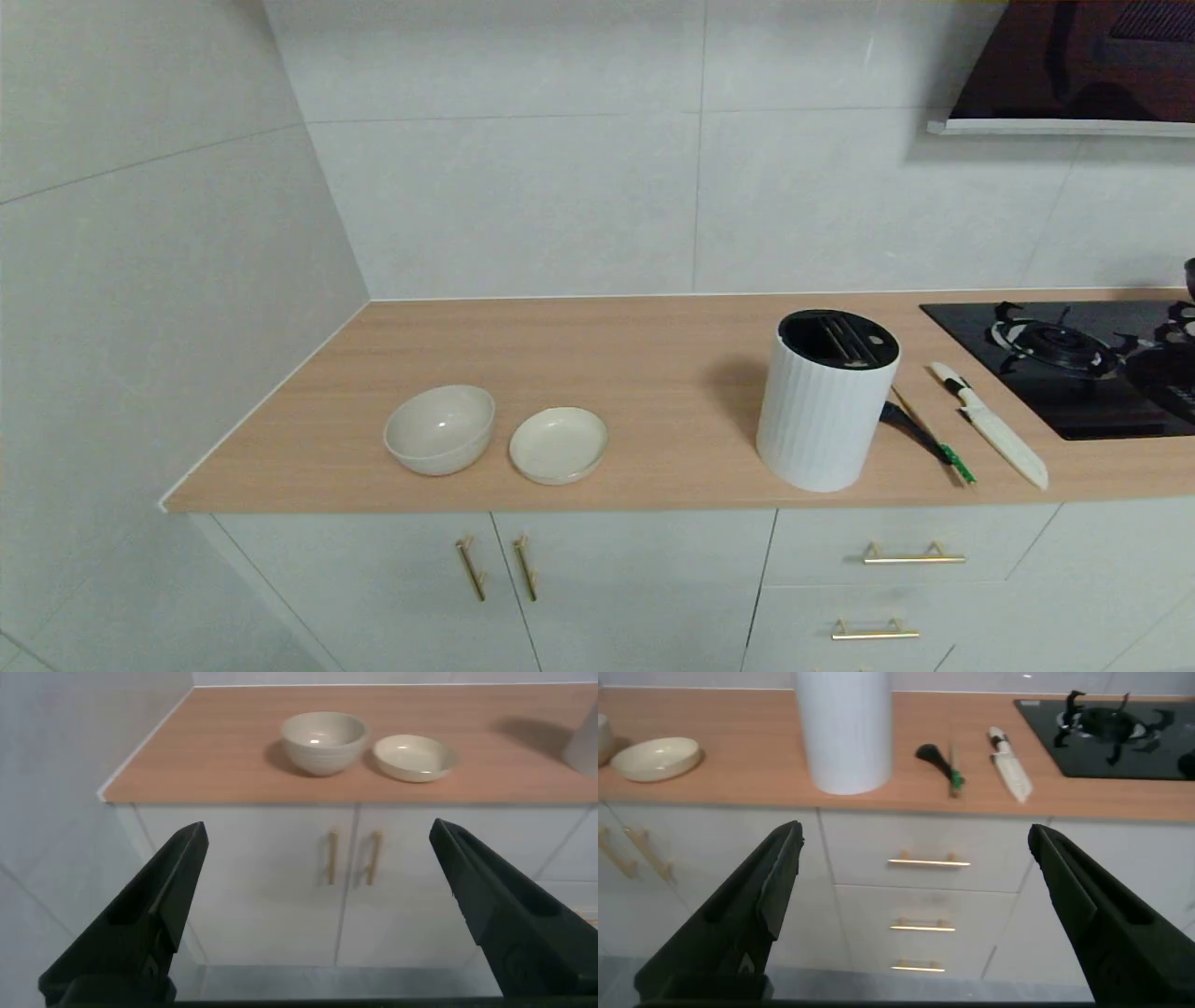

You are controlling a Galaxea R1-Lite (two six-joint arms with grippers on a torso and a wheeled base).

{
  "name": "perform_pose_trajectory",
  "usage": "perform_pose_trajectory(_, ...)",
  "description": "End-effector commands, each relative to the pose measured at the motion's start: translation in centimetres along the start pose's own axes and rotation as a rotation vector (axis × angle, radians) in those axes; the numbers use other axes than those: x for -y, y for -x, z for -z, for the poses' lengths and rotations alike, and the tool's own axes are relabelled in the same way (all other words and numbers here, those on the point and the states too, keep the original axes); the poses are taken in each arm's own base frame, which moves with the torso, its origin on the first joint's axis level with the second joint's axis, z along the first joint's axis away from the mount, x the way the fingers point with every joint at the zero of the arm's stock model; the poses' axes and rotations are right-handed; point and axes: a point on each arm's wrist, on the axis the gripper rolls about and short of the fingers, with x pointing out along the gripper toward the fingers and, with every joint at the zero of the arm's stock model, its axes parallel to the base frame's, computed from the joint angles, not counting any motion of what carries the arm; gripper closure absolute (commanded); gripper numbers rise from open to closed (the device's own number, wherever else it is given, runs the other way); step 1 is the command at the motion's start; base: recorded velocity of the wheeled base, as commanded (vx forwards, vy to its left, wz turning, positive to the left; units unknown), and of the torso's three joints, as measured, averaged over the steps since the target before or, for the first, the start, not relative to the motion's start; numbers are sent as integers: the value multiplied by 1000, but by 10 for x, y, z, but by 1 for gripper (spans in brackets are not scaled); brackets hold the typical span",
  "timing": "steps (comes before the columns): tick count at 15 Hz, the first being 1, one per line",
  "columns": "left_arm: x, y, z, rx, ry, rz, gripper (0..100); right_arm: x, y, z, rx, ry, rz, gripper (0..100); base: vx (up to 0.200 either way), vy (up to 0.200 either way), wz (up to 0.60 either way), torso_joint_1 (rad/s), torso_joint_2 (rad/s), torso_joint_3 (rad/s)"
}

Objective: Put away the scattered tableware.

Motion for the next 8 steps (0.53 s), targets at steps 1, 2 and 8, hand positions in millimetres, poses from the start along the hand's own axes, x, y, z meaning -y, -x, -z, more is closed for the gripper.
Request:
perform_pose_trajectory(1, 0, 0, 0, 0, 0, 0, 0, 0, 0, 0, -1, 1, -1, 0, 0, 200, 0, 7, 7, 2)
perform_pose_trajectory(2, 0, 0, 0, 0, 0, 0, 0, 0, 0, 0, -1, 1, -1, 0, 0, 200, 0, 2, -2, -2)
perform_pose_trajectory(8, 0, 0, 0, 0, 0, 0, 0, 0, 0, 0, -1, 1, -1, 0, 0, 200, 0, 2, 1, 1)
